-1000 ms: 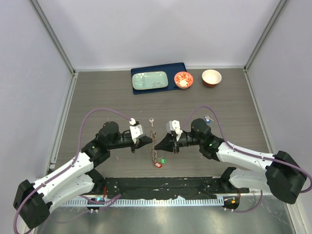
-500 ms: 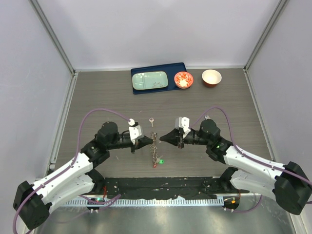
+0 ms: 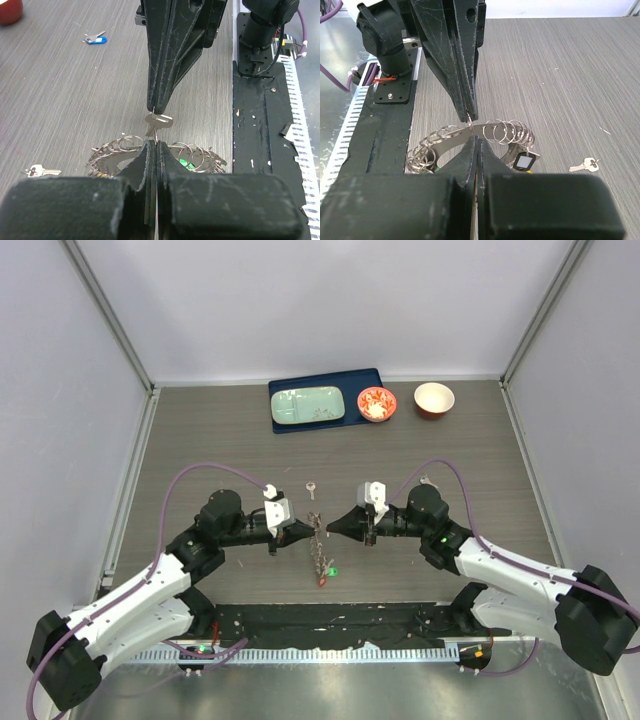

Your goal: Put the keys on the keyring

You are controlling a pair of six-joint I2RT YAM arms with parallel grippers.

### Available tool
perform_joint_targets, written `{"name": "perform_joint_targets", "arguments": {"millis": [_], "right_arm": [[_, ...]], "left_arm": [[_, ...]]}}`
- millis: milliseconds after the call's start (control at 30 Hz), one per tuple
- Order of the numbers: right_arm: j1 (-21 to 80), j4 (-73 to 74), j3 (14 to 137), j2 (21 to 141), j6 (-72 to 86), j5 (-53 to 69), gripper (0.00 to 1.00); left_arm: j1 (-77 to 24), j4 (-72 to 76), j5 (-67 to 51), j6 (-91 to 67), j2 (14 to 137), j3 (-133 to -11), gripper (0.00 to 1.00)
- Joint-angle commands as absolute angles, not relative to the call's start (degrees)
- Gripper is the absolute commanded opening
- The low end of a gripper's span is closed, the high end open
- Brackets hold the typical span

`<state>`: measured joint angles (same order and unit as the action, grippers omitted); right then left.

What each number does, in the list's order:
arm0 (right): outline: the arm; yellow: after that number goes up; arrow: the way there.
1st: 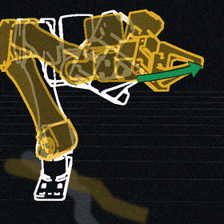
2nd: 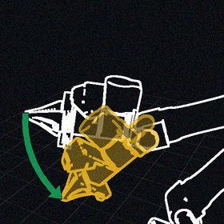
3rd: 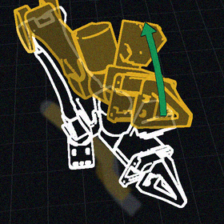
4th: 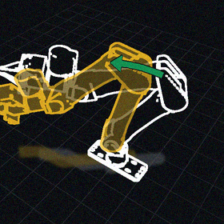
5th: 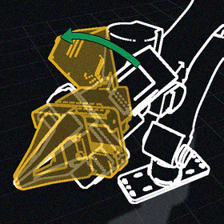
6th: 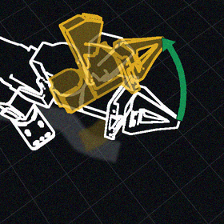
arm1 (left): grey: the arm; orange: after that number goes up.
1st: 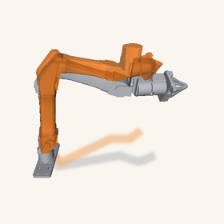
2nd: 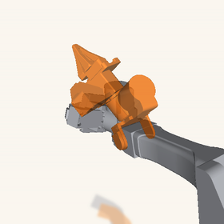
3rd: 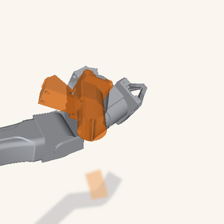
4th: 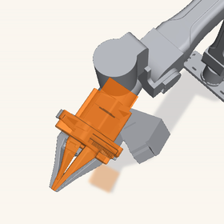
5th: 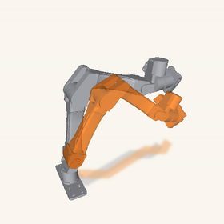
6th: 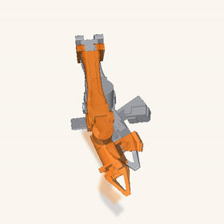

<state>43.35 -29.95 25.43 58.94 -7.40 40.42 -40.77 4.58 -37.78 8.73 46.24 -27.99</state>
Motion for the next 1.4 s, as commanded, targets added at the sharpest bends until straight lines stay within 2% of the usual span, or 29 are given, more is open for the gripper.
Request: {"name": "perform_joint_targets", "arguments": {"millis": [0,1367], "right_arm": [[43.2,-34.3,25.8,59.2,-7.9,42.1,0.01],[43.2,-36.0,26.3,61.3,-6.6,45.2,0.01]], "left_arm": [[-40.9,10.4,-39.5,8.1,46.1,-28.5,0.0],[-41.0,10.3,-40.2,8.0,46.7,-28.7,0.0]]}}
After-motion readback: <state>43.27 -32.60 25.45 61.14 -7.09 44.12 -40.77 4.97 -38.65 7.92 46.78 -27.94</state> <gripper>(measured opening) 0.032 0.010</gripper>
